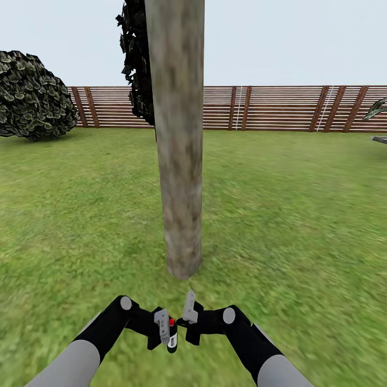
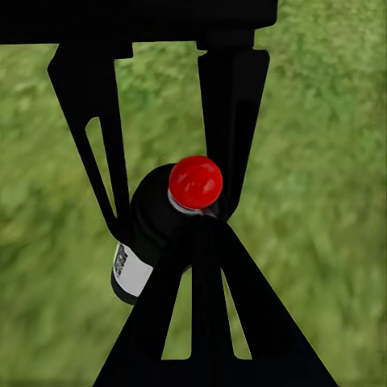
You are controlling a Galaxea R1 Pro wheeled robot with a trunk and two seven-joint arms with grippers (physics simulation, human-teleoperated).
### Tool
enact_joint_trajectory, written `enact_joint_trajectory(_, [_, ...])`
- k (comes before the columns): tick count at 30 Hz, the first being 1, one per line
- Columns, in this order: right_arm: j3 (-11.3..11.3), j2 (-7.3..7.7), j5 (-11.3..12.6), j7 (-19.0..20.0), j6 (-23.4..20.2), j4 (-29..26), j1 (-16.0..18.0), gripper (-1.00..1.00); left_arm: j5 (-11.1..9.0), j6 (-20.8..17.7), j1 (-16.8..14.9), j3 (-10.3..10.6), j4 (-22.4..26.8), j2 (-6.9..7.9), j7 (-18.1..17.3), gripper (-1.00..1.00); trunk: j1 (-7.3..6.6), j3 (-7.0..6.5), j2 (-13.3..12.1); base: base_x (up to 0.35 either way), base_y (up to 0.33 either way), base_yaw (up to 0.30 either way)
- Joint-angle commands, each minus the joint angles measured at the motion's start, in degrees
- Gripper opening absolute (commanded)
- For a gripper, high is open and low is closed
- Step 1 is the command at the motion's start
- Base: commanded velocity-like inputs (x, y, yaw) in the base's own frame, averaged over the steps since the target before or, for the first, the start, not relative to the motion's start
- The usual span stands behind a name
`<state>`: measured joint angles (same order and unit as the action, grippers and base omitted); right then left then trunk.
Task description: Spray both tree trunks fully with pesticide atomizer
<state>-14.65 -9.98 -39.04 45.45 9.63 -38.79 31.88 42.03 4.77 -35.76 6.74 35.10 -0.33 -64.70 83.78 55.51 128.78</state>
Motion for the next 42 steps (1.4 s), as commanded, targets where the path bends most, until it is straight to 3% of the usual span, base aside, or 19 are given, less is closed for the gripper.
enact_joint_trajectory(1, [0.1,-0.02,-0.6,0.1,0.4,-0.1,0.0,-1.0,0.4,0.5,0.0,0.0,0.1,-0.02,-0.1,-1.0,-0.01,0.05,0.0,0.0,0.0,0.0])
enact_joint_trajectory(23, [0.1,-0.02,-0.6,0.0,0.4,-0.1,0.0,-1.0,0.5,0.5,0.1,0.1,-0.2,-0.15,-0.1,-1.0,-0.01,0.05,0.0,0.0,0.0,0.0])
enact_joint_trajectory(29, [0.1,-0.02,-0.6,0.0,0.4,0.0,0.0,-1.0,1.1,0.4,0.0,0.1,-0.5,0.71,-0.1,-1.0,-0.01,0.05,0.0,0.0,0.0,0.0])
enact_joint_trajectory(37, [0.1,-0.02,-0.6,0.0,0.4,0.1,0.0,-1.0,1.2,0.4,0.1,-0.1,-0.1,4.95,-0.1,-1.0,-0.01,0.05,0.0,0.0,0.0,0.0])
enact_joint_trajectory(42, [0.3,-0.02,-0.7,0.0,0.4,0.4,0.0,-1.0,1.2,0.6,0.7,-0.1,0.0,10.46,-0.1,-1.0,-0.01,0.05,0.0,0.0,0.0,0.0])
